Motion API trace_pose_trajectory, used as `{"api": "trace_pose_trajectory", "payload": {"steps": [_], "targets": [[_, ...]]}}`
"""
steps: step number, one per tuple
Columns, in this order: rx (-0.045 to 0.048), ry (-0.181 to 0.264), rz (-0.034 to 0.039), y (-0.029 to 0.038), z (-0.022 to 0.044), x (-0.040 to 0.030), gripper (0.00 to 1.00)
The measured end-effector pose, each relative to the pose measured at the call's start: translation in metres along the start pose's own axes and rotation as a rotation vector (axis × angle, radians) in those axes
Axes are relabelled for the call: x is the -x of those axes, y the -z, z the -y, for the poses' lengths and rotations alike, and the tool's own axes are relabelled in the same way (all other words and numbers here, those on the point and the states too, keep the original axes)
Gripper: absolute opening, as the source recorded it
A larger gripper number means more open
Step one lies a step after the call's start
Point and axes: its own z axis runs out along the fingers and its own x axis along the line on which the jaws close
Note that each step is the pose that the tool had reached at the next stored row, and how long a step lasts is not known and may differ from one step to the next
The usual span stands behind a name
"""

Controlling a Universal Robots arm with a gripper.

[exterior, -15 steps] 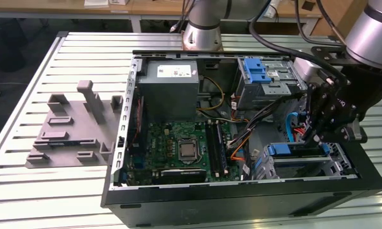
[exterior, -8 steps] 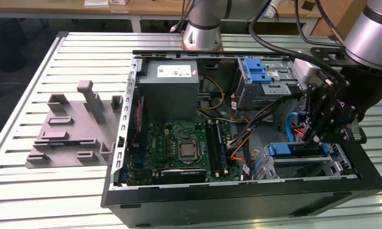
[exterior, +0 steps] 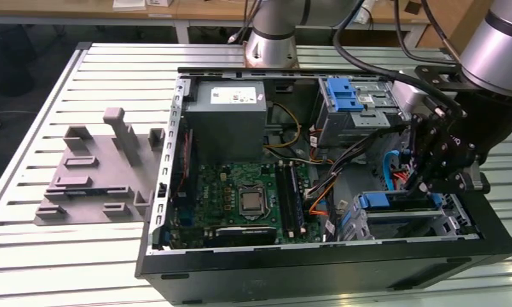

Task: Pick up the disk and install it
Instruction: 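Insert the first disk wire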

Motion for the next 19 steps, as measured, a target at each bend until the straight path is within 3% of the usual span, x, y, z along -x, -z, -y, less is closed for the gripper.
{"api": "trace_pose_trajectory", "payload": {"steps": [10, 11, 15, 19], "targets": [[0.0011, 0.0, 0.0003, -0.0016, 0.0003, 0.0002, 0.17], [0.0011, 0.0, 0.0003, -0.0014, 0.0003, 0.0002, 0.24], [0.001, 0.0, 0.0, 0.0026, 0.0003, -0.0002, 0.24], [0.001, 0.0, -0.0001, 0.0106, 0.0003, -0.001, 0.24]]}}
